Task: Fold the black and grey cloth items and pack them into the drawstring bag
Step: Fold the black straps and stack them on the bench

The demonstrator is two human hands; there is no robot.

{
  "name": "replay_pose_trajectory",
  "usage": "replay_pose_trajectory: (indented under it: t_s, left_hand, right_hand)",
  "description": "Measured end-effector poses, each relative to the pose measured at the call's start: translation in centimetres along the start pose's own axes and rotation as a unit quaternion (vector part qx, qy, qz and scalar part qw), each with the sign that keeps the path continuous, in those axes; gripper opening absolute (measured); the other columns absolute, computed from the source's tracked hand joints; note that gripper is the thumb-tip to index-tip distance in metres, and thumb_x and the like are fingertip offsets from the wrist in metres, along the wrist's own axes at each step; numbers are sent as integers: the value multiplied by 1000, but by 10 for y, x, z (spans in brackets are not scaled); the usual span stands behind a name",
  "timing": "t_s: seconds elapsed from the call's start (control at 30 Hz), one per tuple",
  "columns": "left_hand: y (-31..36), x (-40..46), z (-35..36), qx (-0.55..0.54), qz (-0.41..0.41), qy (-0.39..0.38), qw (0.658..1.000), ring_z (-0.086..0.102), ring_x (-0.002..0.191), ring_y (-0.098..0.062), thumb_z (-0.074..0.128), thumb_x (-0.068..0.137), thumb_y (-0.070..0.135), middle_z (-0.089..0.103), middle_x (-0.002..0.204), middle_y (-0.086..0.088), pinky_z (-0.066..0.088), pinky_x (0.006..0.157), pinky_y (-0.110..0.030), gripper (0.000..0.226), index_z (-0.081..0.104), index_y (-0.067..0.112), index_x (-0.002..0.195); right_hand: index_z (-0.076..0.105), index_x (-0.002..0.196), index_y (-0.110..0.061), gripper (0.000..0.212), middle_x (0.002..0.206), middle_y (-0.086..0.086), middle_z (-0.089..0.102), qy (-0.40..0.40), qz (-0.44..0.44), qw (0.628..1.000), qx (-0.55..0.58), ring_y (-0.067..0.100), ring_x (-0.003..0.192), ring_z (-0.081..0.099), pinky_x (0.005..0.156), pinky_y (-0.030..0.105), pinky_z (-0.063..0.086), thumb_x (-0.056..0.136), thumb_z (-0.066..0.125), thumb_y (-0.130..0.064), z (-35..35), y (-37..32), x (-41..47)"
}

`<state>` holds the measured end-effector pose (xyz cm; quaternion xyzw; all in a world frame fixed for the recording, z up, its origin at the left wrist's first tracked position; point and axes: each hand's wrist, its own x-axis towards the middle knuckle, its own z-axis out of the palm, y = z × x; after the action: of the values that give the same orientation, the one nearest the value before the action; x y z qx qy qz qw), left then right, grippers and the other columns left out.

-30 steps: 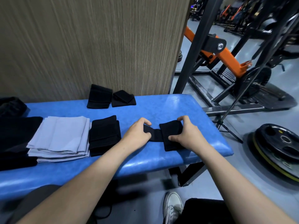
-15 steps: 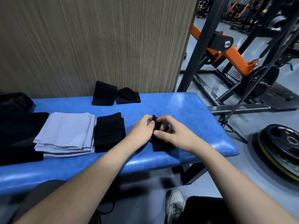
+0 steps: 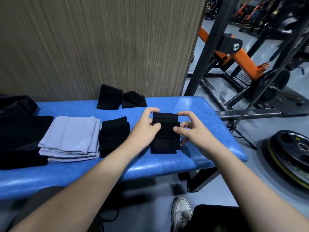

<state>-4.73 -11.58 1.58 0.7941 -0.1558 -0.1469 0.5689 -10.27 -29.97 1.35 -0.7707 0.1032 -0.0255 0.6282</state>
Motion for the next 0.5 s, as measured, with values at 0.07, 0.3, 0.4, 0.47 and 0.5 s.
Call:
replay_pose_trajectory:
  t_s: [0.07,0.3,0.4,0.47,0.5]
  left_hand:
    - [4,-5,-9,5,15,14,1000,64,85,-43,53,86,29,69,94,-19,52,85,-60,35,45,51,112]
    - [8,-17,-70,88,58,123,987,62,68,-11,68,87,26,64,93,13,54,76,-35,40,50,44,118]
    - [0,-24,-98,146,70,149,975,56,59,-9,68,88,24,64,100,9,50,67,-30,30,56,41,110]
    - [-8,-28,-112,190,68,157,967,52,57,-6,67,88,23,65,99,8,41,61,-25,21,61,36,103]
    - [-11,-30,-117,213,63,162,961,54,60,-5,67,89,23,65,98,8,38,60,-22,17,62,35,101]
  right_hand:
    - [52,124,-25,44,75,10,58,-29,-14,998,55,26,64,56,60,39,50,89,68,-3,6,-6,0]
    - [47,120,-12,37,85,24,64,-65,-36,989,131,34,67,52,57,36,48,90,64,2,57,-36,13]
    - [49,115,-9,31,84,27,60,-99,-43,986,128,32,61,51,59,38,47,90,64,2,85,-42,19]
    - [51,112,-6,27,78,22,56,-110,-41,987,113,30,55,51,59,38,47,90,65,1,101,-44,22]
    - [52,110,-5,25,75,19,54,-111,-38,988,102,29,53,51,58,37,47,90,65,1,107,-44,24]
